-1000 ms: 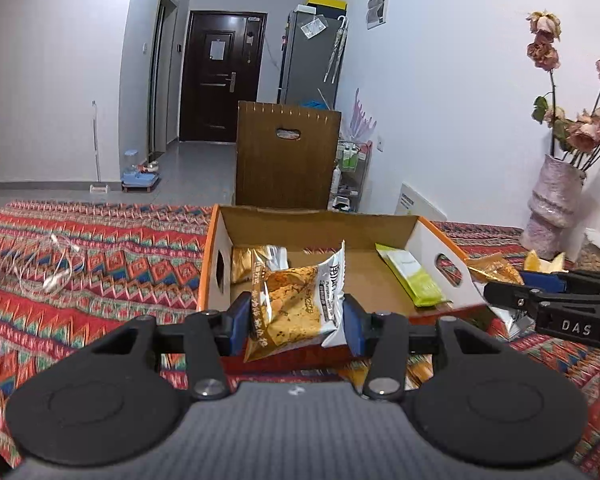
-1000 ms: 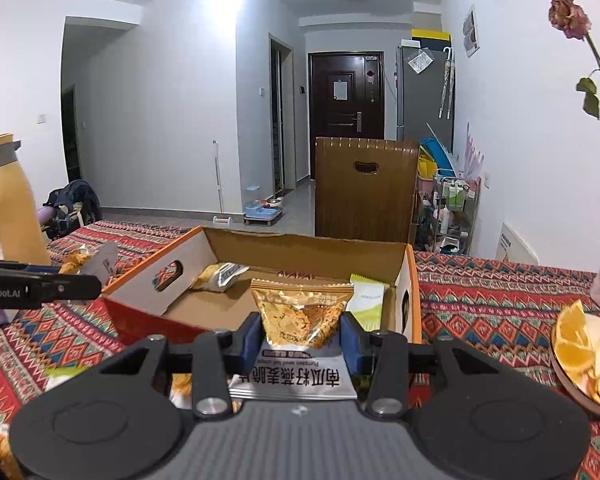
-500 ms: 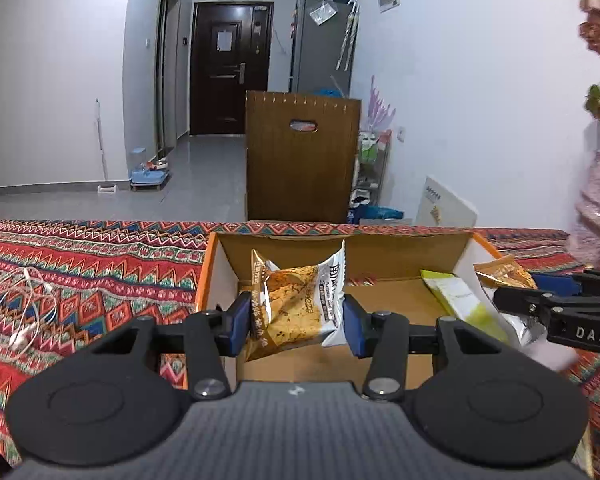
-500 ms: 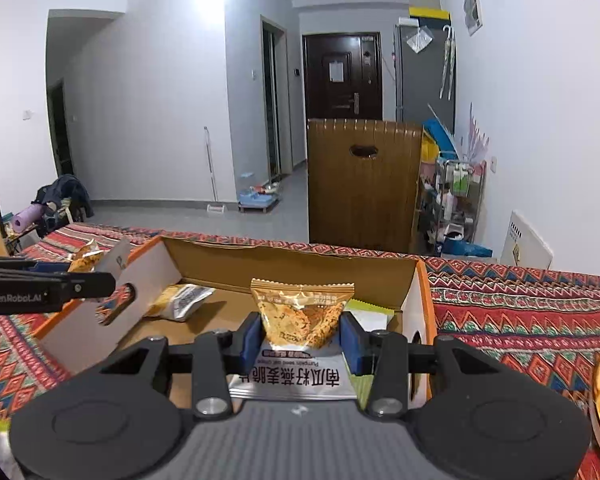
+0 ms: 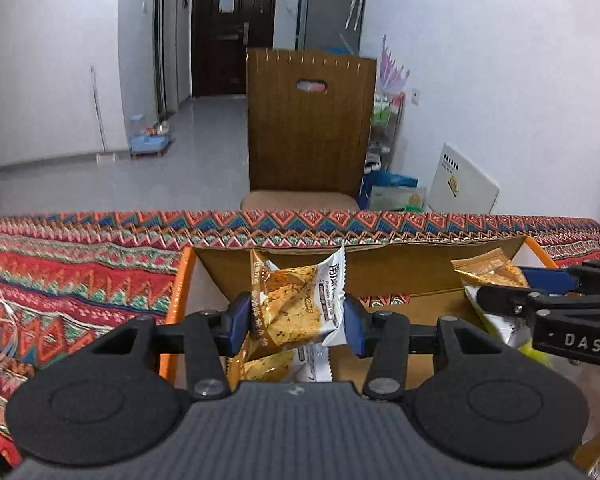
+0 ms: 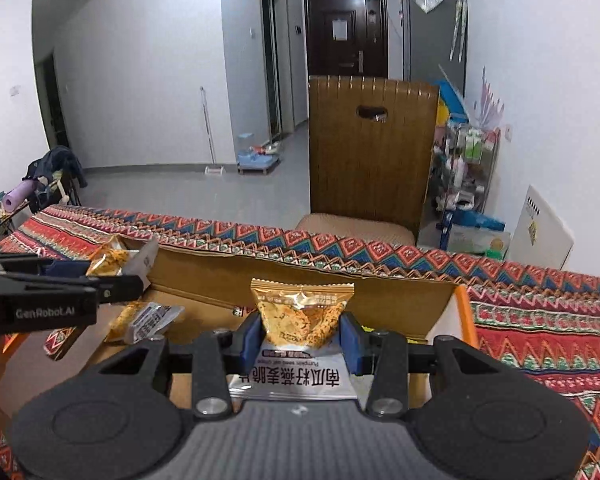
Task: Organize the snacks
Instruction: 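Carry both cookie packets over the orange box with both grippers, then open both grippers to release the cookie packets into the box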
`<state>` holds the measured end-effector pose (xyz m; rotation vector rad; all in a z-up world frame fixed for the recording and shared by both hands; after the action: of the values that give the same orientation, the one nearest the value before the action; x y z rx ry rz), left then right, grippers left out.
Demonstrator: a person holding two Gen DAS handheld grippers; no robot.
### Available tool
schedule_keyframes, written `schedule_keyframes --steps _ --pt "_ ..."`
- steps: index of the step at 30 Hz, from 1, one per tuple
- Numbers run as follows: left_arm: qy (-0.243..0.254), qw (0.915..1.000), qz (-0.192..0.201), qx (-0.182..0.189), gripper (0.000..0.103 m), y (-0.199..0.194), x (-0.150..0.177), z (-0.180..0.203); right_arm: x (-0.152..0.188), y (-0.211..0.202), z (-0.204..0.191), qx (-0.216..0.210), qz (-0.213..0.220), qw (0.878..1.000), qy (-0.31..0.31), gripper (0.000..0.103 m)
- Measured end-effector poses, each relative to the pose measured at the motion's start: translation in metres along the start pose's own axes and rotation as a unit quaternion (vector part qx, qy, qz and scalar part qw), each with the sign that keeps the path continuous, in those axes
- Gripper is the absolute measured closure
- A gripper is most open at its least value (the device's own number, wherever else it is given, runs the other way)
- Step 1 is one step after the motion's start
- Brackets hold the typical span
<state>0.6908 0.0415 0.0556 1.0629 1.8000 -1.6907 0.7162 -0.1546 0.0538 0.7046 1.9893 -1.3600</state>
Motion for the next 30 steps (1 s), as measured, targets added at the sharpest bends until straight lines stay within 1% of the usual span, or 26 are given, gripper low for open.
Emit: schedule_keyframes --steps 5,8,10,12,13,14,16,18,20,21,23,25,26,28,30 --pt "-0.007 0.9991 -0.039 0.015 0.055 0.024 -0.003 -0.002 -0.01 0.03 0.005 0.007 -0.043 0.999 0.019 0.062" --pt "-0.016 0.9973 -0.065 0.032 0.051 0.04 -0.002 -0.001 -0.009 0.046 0.005 0.015 -0.075 0.997 0.025 0.062" --pt "-0.02 0.9961 -0.075 0.042 0.044 0.046 -0.003 -0.001 -0.008 0.058 0.003 0.015 -0.103 0.994 0.028 0.06" --pt "-0.025 0.9936 -0.086 0.068 0.033 0.053 -0.001 0.0 -0.008 0.065 0.003 0.014 -0.122 0.992 0.031 0.059" --pt "-0.026 0.9928 -0.09 0.076 0.03 0.055 -0.001 0.001 -0.008 0.067 0.002 0.016 -0.129 0.991 0.03 0.053" --pt "-0.023 0.9925 -0.091 0.078 0.029 0.055 0.0 0.003 -0.007 0.069 0.001 0.021 -0.134 0.99 0.028 0.045" --pt "-0.021 0.9932 -0.088 0.072 0.029 0.054 0.001 0.004 -0.006 0.071 -0.003 0.032 -0.136 0.99 0.02 0.044" --pt "-0.026 0.9934 -0.083 0.075 0.028 0.051 0.001 0.002 -0.005 0.07 -0.006 0.038 -0.133 0.99 0.016 0.04" --pt "-0.032 0.9929 -0.082 0.08 0.027 0.048 0.0 0.001 -0.006 0.068 -0.006 0.042 -0.126 0.991 0.015 0.033" --pt "-0.032 0.9928 -0.082 0.082 0.026 0.047 -0.001 0.0 -0.006 0.066 -0.007 0.041 -0.123 0.991 0.015 0.032" --pt "-0.026 0.993 -0.077 0.085 0.024 0.038 -0.001 -0.002 -0.009 0.061 -0.007 0.04 -0.12 0.992 0.016 0.027" --pt "-0.015 0.9944 -0.067 0.08 0.017 0.028 -0.005 -0.001 -0.013 0.053 -0.004 0.037 -0.112 0.993 0.018 0.023" --pt "-0.013 0.9954 -0.061 0.073 0.016 0.022 -0.006 -0.001 -0.014 0.048 -0.003 0.035 -0.108 0.993 0.019 0.019" --pt "-0.013 0.9958 -0.055 0.071 0.016 0.01 -0.007 -0.004 -0.016 0.038 -0.004 0.035 -0.1 0.994 0.017 0.015" --pt "-0.015 0.9959 -0.056 0.069 0.016 0.002 -0.007 -0.005 -0.018 0.029 -0.003 0.035 -0.094 0.995 0.015 0.015"
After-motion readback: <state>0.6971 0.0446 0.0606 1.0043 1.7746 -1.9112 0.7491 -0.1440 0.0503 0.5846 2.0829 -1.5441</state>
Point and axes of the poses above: each gripper's, at about its wrist camera, not at the fingertips, and y roughly the way its jaws point, z to its right, x to its underside, the point moved 3 cm from there along y, roughly the way its jaws point, and after that the axes turned 15 degrees about y, right-handed, at the moved point
